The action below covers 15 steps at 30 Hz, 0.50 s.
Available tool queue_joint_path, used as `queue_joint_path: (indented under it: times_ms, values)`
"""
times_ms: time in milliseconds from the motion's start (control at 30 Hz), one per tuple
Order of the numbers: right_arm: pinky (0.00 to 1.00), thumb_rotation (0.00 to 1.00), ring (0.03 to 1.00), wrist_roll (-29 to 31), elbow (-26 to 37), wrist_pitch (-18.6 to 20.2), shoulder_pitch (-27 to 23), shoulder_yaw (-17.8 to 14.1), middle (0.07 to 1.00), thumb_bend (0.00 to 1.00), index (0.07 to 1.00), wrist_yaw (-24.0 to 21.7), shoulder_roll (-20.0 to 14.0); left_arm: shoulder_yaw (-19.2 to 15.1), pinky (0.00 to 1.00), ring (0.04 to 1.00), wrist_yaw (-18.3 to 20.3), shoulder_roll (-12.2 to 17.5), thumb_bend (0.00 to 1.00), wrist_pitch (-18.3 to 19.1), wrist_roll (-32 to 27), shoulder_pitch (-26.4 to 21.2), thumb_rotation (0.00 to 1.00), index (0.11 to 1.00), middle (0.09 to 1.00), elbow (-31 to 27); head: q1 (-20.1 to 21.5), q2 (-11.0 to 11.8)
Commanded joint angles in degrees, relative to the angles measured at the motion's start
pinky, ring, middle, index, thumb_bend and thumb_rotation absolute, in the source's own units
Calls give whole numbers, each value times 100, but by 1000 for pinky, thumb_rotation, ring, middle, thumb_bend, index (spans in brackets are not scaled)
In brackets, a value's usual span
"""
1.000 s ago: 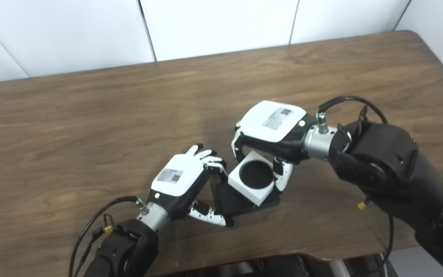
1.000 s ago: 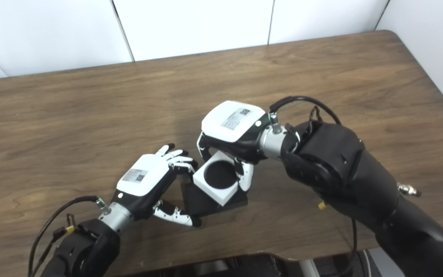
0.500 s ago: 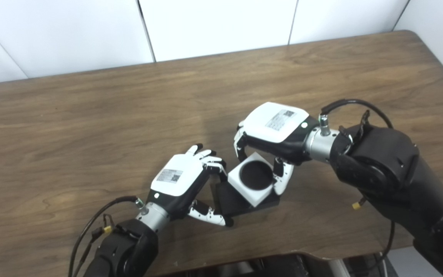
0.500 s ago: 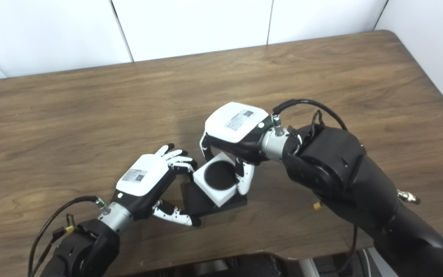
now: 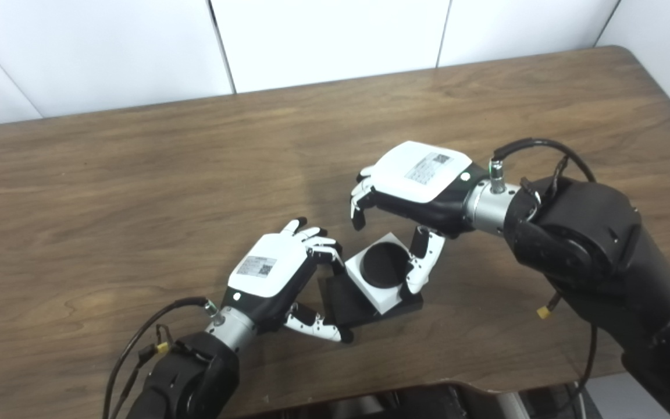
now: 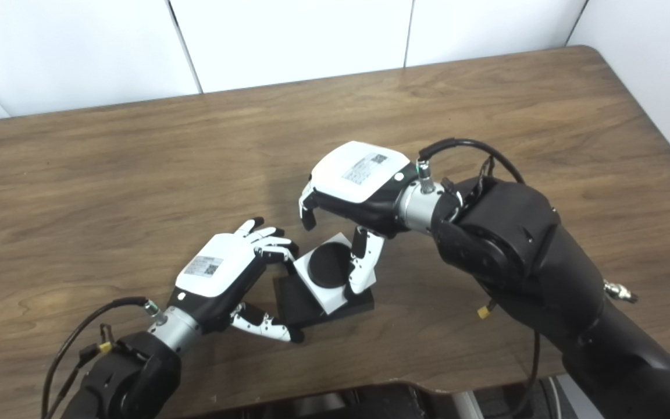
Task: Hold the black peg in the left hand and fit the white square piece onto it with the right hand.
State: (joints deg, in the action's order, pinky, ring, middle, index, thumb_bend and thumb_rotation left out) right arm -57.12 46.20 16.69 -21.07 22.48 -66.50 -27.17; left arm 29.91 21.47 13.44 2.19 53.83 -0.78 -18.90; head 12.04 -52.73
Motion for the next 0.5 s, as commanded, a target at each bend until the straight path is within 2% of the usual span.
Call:
queue_joint_path:
  times_ms: [0, 267, 467]
  values:
    - [895, 405, 905, -4, 148, -72, -271, -116, 827, 1000, 680, -453, -14, -2, 1000, 904, 190, 113, 512, 51, 161, 30, 55, 488, 801, 39, -5, 0]
    - [873, 396, 900, 213, 150, 25, -316, -336, 820, 1000, 677, -335, -36, -4, 1000, 904, 186, 97, 511, 99, 278, 36, 56, 489, 804, 47, -54, 41]
    - [895, 394, 912, 372, 220, 255, -487, -534, 826, 1000, 689, -462, -48, -23, 1000, 899, 42, 63, 512, 81, 348, 64, 55, 489, 800, 105, -80, 77]
